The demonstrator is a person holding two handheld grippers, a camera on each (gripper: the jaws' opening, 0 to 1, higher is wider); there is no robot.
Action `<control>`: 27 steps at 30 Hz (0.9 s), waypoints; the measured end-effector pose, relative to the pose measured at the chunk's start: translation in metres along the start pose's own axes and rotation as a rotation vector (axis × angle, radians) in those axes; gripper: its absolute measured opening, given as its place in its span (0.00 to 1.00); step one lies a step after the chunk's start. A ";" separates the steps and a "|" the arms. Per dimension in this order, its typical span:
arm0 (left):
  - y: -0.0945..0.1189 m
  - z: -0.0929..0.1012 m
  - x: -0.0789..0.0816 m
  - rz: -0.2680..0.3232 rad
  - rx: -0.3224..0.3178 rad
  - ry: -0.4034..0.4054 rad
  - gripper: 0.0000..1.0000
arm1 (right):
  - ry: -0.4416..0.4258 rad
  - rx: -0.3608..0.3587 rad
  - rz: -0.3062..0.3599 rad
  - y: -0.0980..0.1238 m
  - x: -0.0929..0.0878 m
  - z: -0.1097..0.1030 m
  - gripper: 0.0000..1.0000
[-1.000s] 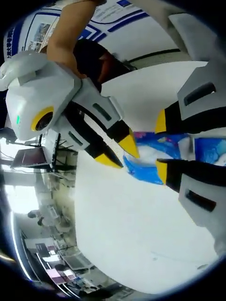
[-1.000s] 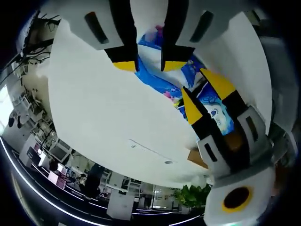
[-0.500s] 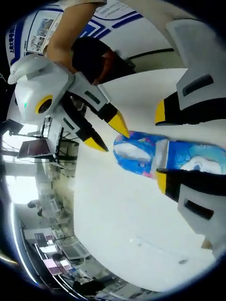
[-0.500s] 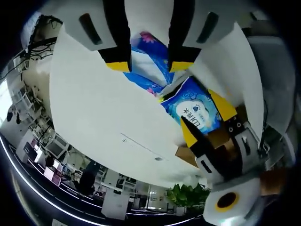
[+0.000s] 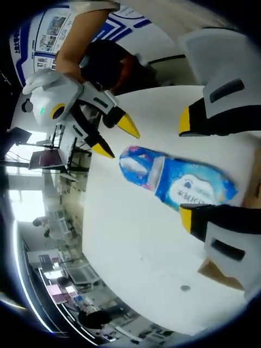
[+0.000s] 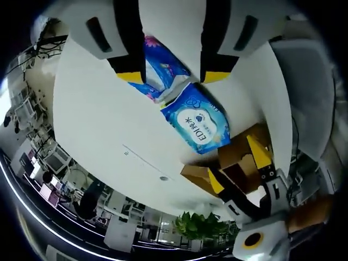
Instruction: Operate the shoe box by opening the lid, removing the specified soft item, and placing it in the target area until the item is outside and the box remains undamaged.
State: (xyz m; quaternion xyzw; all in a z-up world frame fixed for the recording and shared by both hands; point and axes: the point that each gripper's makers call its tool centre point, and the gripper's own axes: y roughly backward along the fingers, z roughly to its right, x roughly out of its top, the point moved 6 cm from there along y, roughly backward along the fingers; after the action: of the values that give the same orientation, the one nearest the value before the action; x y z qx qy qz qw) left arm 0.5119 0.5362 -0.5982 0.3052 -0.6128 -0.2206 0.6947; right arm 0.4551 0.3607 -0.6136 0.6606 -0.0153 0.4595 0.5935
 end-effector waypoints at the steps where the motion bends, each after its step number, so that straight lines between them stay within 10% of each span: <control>1: 0.007 -0.001 -0.004 0.002 0.008 0.006 0.51 | 0.006 0.007 0.001 0.000 0.002 -0.004 0.38; 27: 0.123 -0.019 -0.110 0.010 0.198 0.196 0.58 | 0.176 0.282 0.036 -0.025 0.057 -0.088 0.47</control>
State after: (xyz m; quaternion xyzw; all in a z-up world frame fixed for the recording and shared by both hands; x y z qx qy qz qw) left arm 0.5055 0.7024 -0.5925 0.3892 -0.5624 -0.1245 0.7188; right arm 0.4501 0.4685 -0.6089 0.6943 0.0895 0.5235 0.4858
